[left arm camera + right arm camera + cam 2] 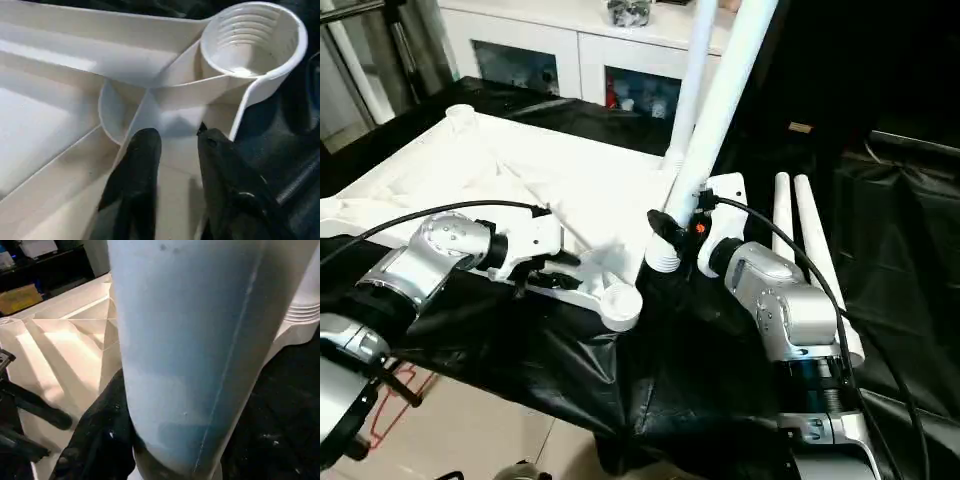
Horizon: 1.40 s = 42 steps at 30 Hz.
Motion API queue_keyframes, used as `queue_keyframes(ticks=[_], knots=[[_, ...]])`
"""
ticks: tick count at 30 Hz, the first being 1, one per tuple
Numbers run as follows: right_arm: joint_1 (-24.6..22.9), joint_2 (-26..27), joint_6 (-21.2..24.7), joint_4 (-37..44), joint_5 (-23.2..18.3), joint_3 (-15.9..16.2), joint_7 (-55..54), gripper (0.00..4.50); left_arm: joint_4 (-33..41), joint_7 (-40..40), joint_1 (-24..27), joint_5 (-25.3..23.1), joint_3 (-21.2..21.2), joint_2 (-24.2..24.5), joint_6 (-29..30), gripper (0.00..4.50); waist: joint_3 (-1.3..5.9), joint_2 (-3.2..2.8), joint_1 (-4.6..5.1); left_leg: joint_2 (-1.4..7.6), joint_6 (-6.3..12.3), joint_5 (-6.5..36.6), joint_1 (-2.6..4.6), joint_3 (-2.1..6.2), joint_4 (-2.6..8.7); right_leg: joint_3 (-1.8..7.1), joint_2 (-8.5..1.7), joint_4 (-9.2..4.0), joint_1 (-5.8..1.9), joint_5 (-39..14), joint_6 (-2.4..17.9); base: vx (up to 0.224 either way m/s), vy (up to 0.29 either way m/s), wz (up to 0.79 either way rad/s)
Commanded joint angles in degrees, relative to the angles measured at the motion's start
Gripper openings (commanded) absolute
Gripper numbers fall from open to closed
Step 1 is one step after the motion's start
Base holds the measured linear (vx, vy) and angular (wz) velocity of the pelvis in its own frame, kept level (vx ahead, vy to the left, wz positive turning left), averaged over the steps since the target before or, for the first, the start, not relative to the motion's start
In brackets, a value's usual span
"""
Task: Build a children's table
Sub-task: Insert table leg to table base
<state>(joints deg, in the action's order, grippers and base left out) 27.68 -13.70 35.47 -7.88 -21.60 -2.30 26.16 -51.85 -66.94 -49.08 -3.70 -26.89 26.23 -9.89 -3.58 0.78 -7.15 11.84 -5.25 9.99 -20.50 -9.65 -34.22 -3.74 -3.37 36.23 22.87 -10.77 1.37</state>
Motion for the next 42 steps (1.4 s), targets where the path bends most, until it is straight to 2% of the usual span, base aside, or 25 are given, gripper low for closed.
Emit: queue_keyframes(ticks=[1, 4, 11, 13, 15, 20, 25, 27, 29, 31, 33, 35, 42], knots=[[0.0, -0.4, -1.1, 0.6, 0.5, -0.5, -0.1, 1.88, -3.3, -1.7, 0.4, -1.2, -0.2, -0.3, -0.2, 1.14, 4.46, -0.6, -0.15, 0.89, -3.12, 10.5, 0.28, 0.37, 3.96, 2.99, -4.74, -4.32, -3.5, -9.7, 9.1, 0.0, 0.0, 0.0], [0.2, -0.4, -1.1, 0.3, 0.5, -0.5, 0.0, 1.88, -4.9, -2.6, -0.2, -0.8, 0.4, -0.8, -1.2, 0.81, 4.46, -0.55, 0.05, 0.88, -2.74, 10.2, 0.3, 0.31, 3.89, 2.96, -4.69, -4.31, -3.45, -8.9, 9.7, 0.0, 0.0, 0.0], [0.1, -0.6, -0.9, 0.5, 0.4, -0.4, 0.4, 1.88, -6.1, -6.2, -1.1, 0.7, 2.3, -1.6, -0.3, 0.73, 4.47, -0.69, 0.14, 0.97, -2.56, 10.5, 0.4, 0.3, 3.92, 2.99, -4.75, -4.21, -3.43, -8.5, 10.5, 0.0, 0.0, 0.0], [0.0, -0.6, -0.9, 0.5, 0.4, -0.3, 0.5, 1.88, -6.9, -8.6, -1.4, 1.0, 2.9, -1.9, 0.8, 1.01, 4.52, -0.79, 0.14, 1.01, -2.46, 9.8, 0.37, 0.32, 3.89, 3.0, -4.76, -4.02, -3.47, -6.9, 11.1, 0.0, 0.0, 0.0], [-0.1, -0.6, -0.8, 0.5, 0.4, -0.2, 0.6, 1.88, -7.2, -8.9, -1.3, 0.4, 2.8, -1.7, -0.3, 1.07, 4.53, -0.76, 0.14, 1.06, -2.4, 10.0, 0.42, 0.31, 3.9, 2.99, -4.77, -4.02, -3.49, -6.2, 11.4, 0.0, 0.0, 0.0], [-0.1, -0.5, -0.7, 0.6, 0.5, 0.0, 0.6, 1.88, -7.8, -8.7, -1.2, 0.5, 3.6, -2.0, -1.1, 1.48, 4.48, -0.82, 0.18, 1.02, -2.42, 10.5, 0.39, 0.31, 3.92, 3.0, -4.81, -4.08, -3.61, -6.3, 11.5, 0.0, 0.0, 0.0], [-0.1, -0.5, -0.8, 0.4, 0.7, 0.3, 0.8, 1.88, -9.3, -7.5, -1.2, -2.2, 2.4, -1.9, -3.1, 1.49, 4.4, -0.97, 0.21, 1.07, -2.58, 11.1, 0.48, 0.35, 3.99, 3.01, -4.76, -4.23, -3.51, -7.3, 11.2, 0.0, 0.0, 0.0], [-0.2, -0.6, -0.7, 0.6, 0.6, 0.3, 0.9, 1.88, -10.2, -8.5, -0.9, -3.2, 2.1, -1.9, -3.8, 1.49, 4.37, -1.32, 0.23, 1.07, -2.82, 11.6, 0.51, 0.44, 4.04, 3.01, -4.8, -4.29, -3.54, -8.0, 11.0, 0.0, 0.0, 0.0], [-0.2, -0.6, -0.7, 0.7, 0.6, 0.2, 0.9, 1.88, -10.5, -8.8, -1.0, -2.9, 2.5, -2.1, -3.3, 1.49, 4.33, -1.08, 0.34, 0.96, -2.74, 11.8, 0.51, 0.35, 4.01, 3.02, -4.76, -4.42, -3.58, -8.6, 11.0, 0.0, 0.0, 0.0], [-0.2, -0.7, -0.7, 0.7, 0.6, 0.2, 0.8, 1.88, -10.5, -9.4, -1.0, -2.6, 2.7, -2.2, -3.1, 1.49, 4.38, -1.09, 0.36, 0.97, -2.54, 11.5, 0.45, 0.35, 3.98, 3.05, -4.79, -4.42, -3.63, -8.8, 11.0, 0.0, 0.0, 0.0], [-0.4, -0.8, -0.7, 0.9, 0.5, -0.1, 0.7, 1.88, -10.0, -11.4, -1.4, -0.8, 4.2, -2.6, -1.7, 1.49, 4.46, -1.42, 0.39, 0.98, -2.43, 11.3, 0.47, 0.37, 3.96, 3.04, -4.72, -4.38, -3.58, -8.4, 11.1, 0.0, 0.0, 0.0], [-0.6, -0.8, -0.8, 1.0, 0.5, -0.1, 0.6, 1.88, -9.7, -12.5, -2.0, 0.4, 5.4, -2.8, -0.5, 1.49, 4.48, -1.42, 0.37, 0.89, -2.22, 11.0, 0.45, 0.27, 3.9, 3.02, -4.68, -4.38, -3.57, -8.1, 11.4, 0.0, 0.0, 0.0], [-0.8, -0.5, -0.9, 1.2, 0.5, 0.1, 0.5, 1.88, -9.5, -14.6, -2.3, 0.4, 5.9, -2.7, -0.2, 1.49, 4.46, -1.58, 0.26, 0.97, -2.05, 11.1, 0.35, 0.34, 3.97, 2.98, -4.73, -4.4, -3.58, -7.9, 11.6, 0.0, 0.0, 0.0]])
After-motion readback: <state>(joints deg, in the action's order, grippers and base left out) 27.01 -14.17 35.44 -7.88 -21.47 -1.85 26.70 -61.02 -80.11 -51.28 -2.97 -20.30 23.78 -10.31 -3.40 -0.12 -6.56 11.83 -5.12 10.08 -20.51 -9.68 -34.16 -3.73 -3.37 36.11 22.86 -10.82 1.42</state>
